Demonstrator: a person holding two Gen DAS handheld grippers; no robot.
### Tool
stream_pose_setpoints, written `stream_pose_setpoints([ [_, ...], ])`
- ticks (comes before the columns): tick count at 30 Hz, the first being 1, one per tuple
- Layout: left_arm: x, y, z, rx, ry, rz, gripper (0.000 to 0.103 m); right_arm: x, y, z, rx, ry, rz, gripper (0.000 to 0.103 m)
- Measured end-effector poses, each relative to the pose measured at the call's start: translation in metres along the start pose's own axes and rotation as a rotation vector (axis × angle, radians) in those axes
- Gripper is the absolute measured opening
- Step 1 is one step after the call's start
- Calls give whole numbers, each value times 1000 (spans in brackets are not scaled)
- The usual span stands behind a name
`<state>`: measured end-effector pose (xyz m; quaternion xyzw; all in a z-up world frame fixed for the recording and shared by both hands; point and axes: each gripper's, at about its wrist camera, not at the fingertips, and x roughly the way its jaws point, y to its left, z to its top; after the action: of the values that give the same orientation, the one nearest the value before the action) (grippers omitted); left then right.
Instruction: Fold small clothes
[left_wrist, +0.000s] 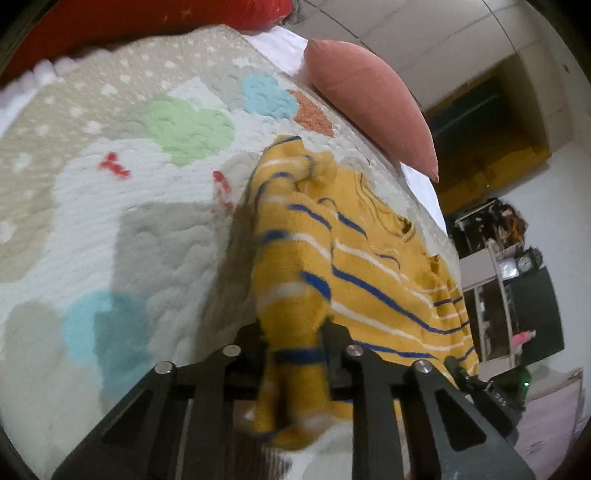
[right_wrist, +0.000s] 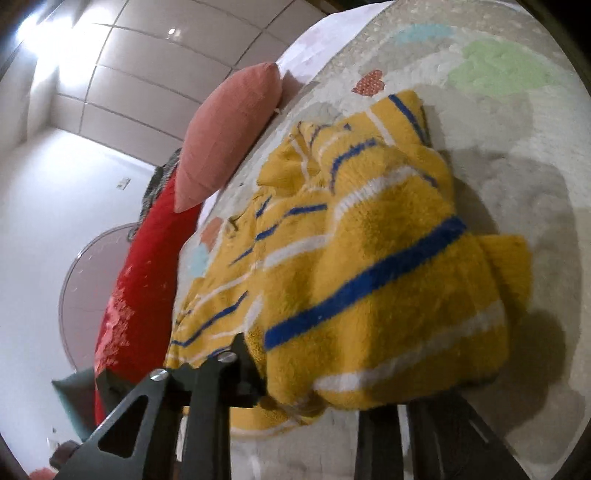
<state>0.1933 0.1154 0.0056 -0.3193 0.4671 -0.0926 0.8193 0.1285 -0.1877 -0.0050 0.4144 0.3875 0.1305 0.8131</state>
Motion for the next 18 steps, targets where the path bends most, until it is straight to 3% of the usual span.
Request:
stream_pose_setpoints([
  [1,-7,-1,-3,10,-4,5,13,-9,2,-7,-5,4,8,21],
  [6,-43,5,-34,13,0,-1,13,-48,-3,-48,-4,31,60,18],
  [12,-66,9,-57,39,-14,15,14,-62,-4,-73,-20,52,56,18],
  [14,-71,14,-62,38,-18,13,20,-67,-3,-79,-34,56,59,19],
  [16,-76,25,-64,20,-27,35,32,-71,-6,-84,-48,70,40,23],
  [18,-86,36,-64,23,-50,50,37,-81,-15,-87,-46,57,7,29],
])
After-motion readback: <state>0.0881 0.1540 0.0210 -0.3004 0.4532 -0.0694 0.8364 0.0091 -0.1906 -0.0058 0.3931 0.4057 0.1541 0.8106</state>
